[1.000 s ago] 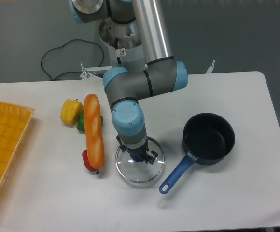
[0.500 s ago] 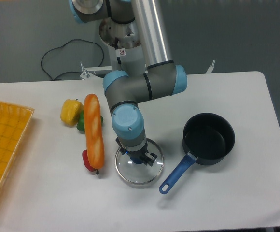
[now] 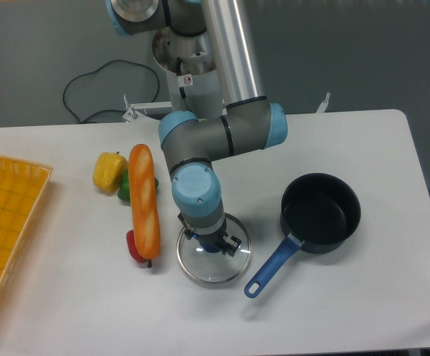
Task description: Place the lid on the table
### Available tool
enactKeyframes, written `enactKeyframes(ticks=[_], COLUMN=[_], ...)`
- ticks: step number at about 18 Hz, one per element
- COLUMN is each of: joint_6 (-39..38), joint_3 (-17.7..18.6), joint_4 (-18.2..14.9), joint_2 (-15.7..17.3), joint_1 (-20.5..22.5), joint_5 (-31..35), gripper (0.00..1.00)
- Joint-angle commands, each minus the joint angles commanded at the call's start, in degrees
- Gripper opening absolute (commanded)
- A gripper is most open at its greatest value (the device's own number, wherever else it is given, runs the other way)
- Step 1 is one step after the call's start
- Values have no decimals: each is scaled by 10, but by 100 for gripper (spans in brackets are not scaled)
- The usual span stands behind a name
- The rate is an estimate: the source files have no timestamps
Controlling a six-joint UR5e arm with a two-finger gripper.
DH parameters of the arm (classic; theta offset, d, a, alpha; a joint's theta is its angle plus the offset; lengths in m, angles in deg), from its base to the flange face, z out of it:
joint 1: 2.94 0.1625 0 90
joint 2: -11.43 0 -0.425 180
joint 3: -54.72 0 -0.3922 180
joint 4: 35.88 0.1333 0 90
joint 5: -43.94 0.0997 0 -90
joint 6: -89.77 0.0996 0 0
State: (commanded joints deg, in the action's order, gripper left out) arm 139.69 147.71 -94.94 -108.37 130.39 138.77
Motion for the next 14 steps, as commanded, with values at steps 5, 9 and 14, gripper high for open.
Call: enactKeyframes(ticks=[5, 9, 14], joint_6=[0, 0, 0], joint_3=[0, -1, -1], joint_4=[0, 0, 0], joint_2=[-2, -4, -6], joint_1=[1, 0, 0], joint_5=[0, 0, 0], gripper=[63, 63, 63])
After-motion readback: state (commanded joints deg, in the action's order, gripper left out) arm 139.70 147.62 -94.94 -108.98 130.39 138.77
